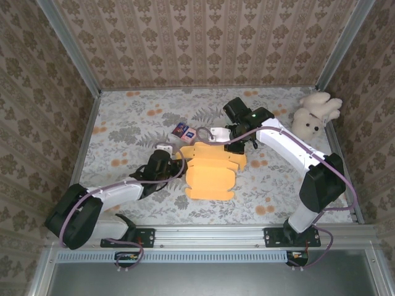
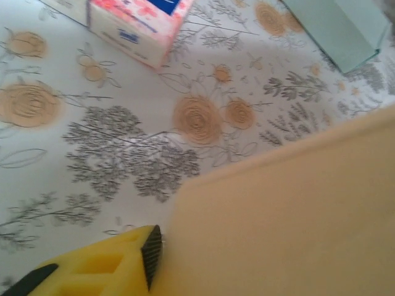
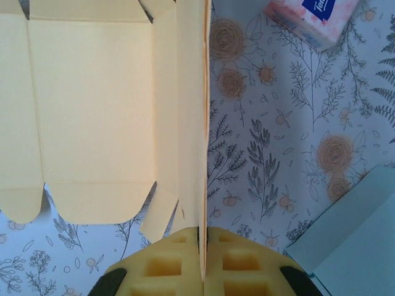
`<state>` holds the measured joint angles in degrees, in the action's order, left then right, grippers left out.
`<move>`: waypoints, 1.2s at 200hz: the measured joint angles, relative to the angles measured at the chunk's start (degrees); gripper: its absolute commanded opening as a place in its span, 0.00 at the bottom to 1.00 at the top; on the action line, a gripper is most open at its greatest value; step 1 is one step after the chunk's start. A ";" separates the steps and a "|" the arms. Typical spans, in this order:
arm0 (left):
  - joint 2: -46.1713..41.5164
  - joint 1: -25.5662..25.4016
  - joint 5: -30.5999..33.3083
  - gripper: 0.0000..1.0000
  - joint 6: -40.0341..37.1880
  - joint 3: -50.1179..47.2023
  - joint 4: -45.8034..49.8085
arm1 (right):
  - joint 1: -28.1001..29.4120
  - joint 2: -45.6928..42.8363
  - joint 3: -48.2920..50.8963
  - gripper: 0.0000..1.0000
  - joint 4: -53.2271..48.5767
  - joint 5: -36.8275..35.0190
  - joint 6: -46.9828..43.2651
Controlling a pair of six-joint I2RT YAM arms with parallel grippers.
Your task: Fold the paper box
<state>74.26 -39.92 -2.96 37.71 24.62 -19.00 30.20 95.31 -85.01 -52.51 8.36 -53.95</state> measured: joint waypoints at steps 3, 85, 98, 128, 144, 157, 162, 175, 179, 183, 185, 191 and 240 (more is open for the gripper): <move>0.17 -0.26 -0.28 0.48 0.20 0.09 -0.20 | -0.04 0.00 0.00 0.00 0.09 0.07 0.13; 5.38 -2.45 0.17 0.56 0.50 3.93 -0.59 | -0.76 -0.11 1.64 0.00 1.46 0.28 1.88; 4.83 -2.45 0.66 0.58 0.42 3.91 0.11 | -0.76 -0.17 1.99 0.00 1.88 0.52 1.86; -1.46 -2.56 2.82 0.64 -0.76 3.28 3.67 | -0.90 -0.87 2.36 0.00 2.95 1.38 1.84; -7.78 -2.78 4.33 0.68 -1.77 1.95 4.94 | -1.25 -1.33 2.38 0.00 3.15 1.53 1.64; -13.70 -2.89 5.38 0.70 -2.86 0.94 6.25 | -1.46 -1.38 2.38 0.00 3.13 1.53 1.55; -16.22 -2.91 5.86 0.71 -3.48 0.50 6.71 | -1.53 -1.38 2.38 0.00 3.10 1.53 1.42; -22.34 -2.84 7.30 0.74 -4.70 -1.07 7.28 | -1.66 -1.38 2.38 0.00 3.10 1.51 1.20; -24.06 -2.80 7.76 0.74 -4.98 -1.64 7.45 | -1.68 -1.38 2.38 0.00 3.10 1.51 1.16; -25.49 -2.78 8.15 0.74 -5.22 -2.14 7.50 | -1.68 -1.38 2.38 0.00 3.10 1.49 1.14; -26.21 -2.75 8.39 0.74 -5.35 -2.49 7.56 | -1.68 -1.38 2.38 0.00 3.10 1.44 1.11; -28.44 -2.60 9.07 0.74 -5.77 -3.48 7.76 | -1.68 -1.38 2.43 0.00 3.15 1.29 0.98; -32.59 1.88 10.69 0.74 -6.99 -9.31 9.14 | -1.44 -1.51 9.90 0.00 12.00 -2.51 -1.25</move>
<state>41.67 -38.04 7.73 30.72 15.31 -9.87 28.75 93.80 -75.11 -40.51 5.85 -55.20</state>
